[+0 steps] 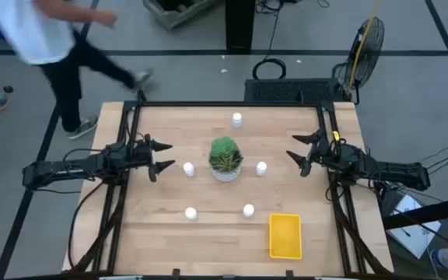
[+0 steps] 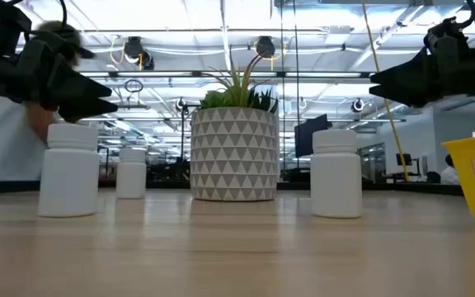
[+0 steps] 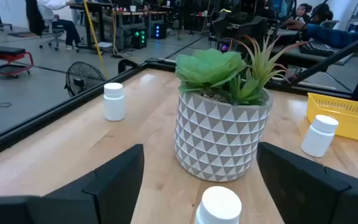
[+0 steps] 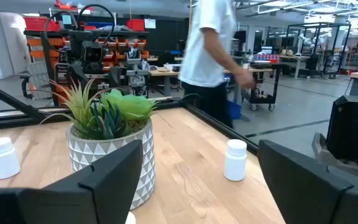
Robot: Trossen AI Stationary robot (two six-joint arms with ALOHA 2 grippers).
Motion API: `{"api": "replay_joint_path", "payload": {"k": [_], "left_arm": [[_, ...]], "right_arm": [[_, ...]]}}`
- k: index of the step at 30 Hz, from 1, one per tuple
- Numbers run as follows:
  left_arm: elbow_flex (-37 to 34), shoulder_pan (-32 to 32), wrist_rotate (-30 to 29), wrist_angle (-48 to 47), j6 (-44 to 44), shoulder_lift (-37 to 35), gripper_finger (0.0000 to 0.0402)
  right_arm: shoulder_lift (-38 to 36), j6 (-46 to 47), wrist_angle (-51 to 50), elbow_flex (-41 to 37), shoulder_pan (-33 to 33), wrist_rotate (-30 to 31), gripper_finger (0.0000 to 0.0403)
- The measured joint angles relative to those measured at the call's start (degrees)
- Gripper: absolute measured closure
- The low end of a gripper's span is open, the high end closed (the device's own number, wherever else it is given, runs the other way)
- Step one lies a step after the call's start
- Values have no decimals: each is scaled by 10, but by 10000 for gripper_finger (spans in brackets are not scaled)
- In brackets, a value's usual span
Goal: Pick and place pill bottles into a basket
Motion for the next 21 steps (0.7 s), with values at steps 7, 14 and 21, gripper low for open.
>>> {"api": "replay_joint_path", "payload": {"k": [7, 14, 21], "left_arm": [[0, 0, 0, 0, 0, 0, 81], [0, 0, 0, 0, 1, 0, 87], [0, 0, 0, 0, 1, 0, 83]], "right_arm": [[0, 0, 0, 0, 0, 0, 94], [0, 27, 0, 0, 0, 0, 94], [0, 30, 0, 14, 0, 0, 94]]}}
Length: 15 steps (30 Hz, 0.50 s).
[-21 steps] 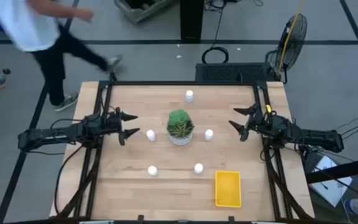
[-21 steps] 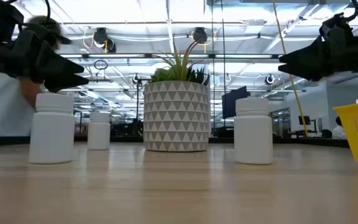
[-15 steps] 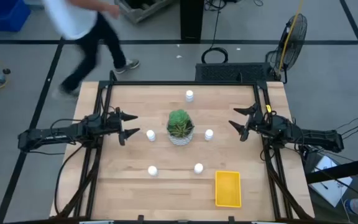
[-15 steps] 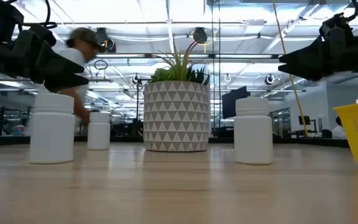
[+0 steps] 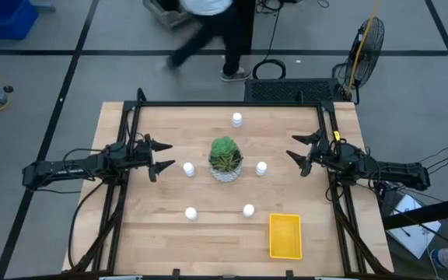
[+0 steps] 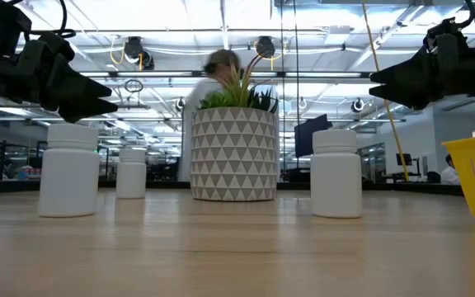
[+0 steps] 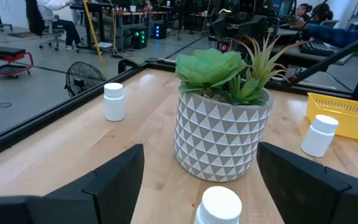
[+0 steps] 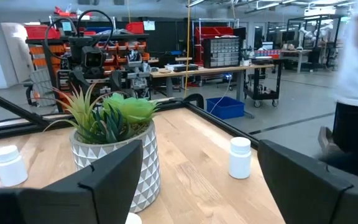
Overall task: Pick and place pill bottles into a basket
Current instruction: Put the white pill bottle into the bin
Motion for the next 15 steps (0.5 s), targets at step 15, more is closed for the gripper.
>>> {"api": "replay_joint_path", "payload": {"k": [15], "left_arm": [[0, 0, 0, 0, -2, 0, 82]], "right_arm": [[162, -47, -49, 197, -1, -32, 94]]}}
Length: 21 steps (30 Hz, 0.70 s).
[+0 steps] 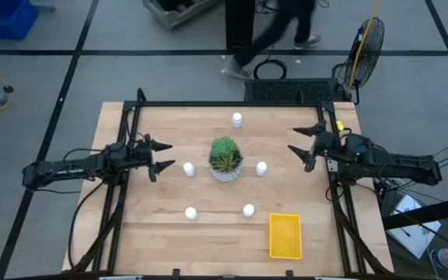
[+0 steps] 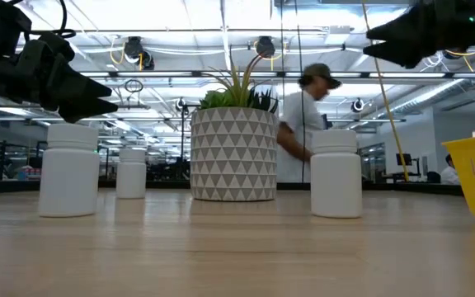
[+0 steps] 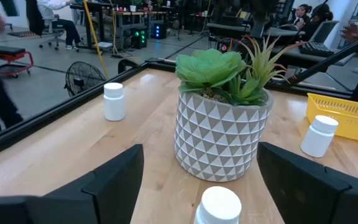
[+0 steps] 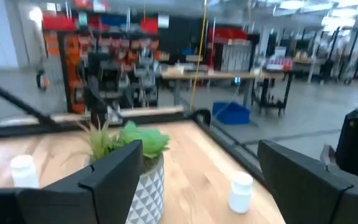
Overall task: Pick and place pill bottles into a basket
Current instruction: Put the white pill bottle into the bin
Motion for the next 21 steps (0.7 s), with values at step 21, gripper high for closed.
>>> {"api": "replay_joint_path", "payload": {"k": [21], "left_arm": [[0, 0, 0, 0, 0, 0, 78]], "right_arm": [[430, -106, -157, 450, -275, -223, 94]]}}
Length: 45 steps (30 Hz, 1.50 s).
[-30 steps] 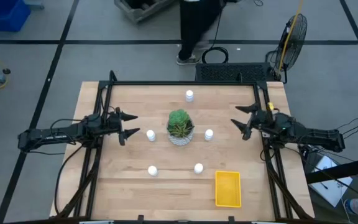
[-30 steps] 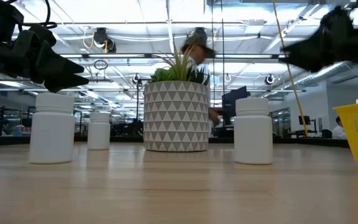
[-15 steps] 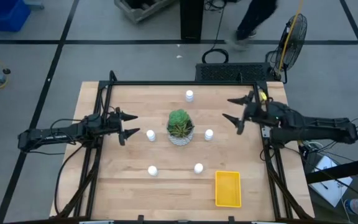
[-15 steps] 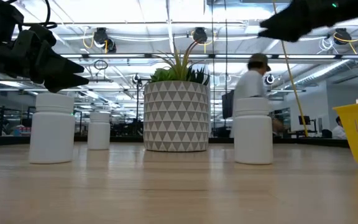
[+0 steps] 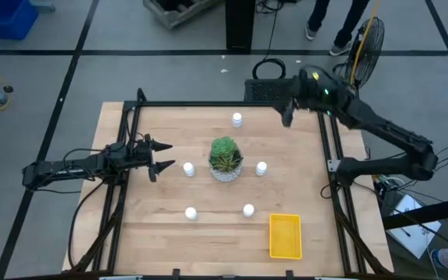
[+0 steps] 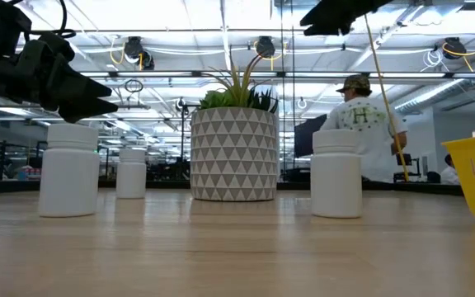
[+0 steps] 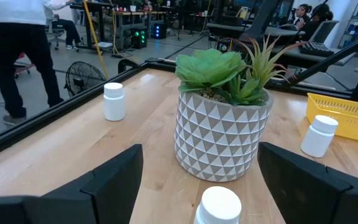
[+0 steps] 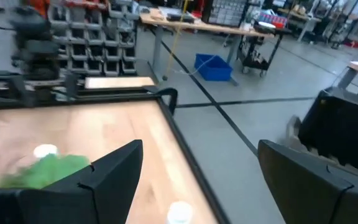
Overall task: Pick and place pill bottles into a basket
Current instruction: Put the white pill bottle into the bin
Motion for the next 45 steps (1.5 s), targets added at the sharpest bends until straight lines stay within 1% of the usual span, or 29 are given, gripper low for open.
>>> {"api": "replay_joint_path", "payload": {"k": [4, 10, 13, 20, 26, 29, 34, 36, 40, 45], "left_arm": [[0, 0, 0, 0, 0, 0, 83], [0, 0, 0, 0, 0, 0, 85], [0, 0, 0, 0, 0, 0, 80], [0, 0, 0, 0, 0, 0, 82], [0, 0, 0, 0, 0, 0, 86], [0, 0, 0, 0, 0, 0, 83], [0, 0, 0, 0, 0, 0, 81], [0, 0, 0, 0, -1, 0, 83], [0, 0, 0, 0, -1, 0, 87], [0, 0, 0, 0, 0, 0, 82]], "right_arm": [[74, -15, -13, 35, -55, -17, 94], [185, -22, -13, 73, -119, -74, 94], [241, -31, -29, 102, -131, -76, 94], [346, -66, -130, 213, -127, -76, 94], [395, -81, -198, 310, -118, -76, 94], [414, -82, -223, 339, -114, -75, 94], [428, -81, -249, 340, -93, -76, 94], [431, -91, -265, 332, -85, -75, 94], [427, -108, -265, 313, -69, -76, 94], [428, -152, -299, 307, -56, -74, 94]]}}
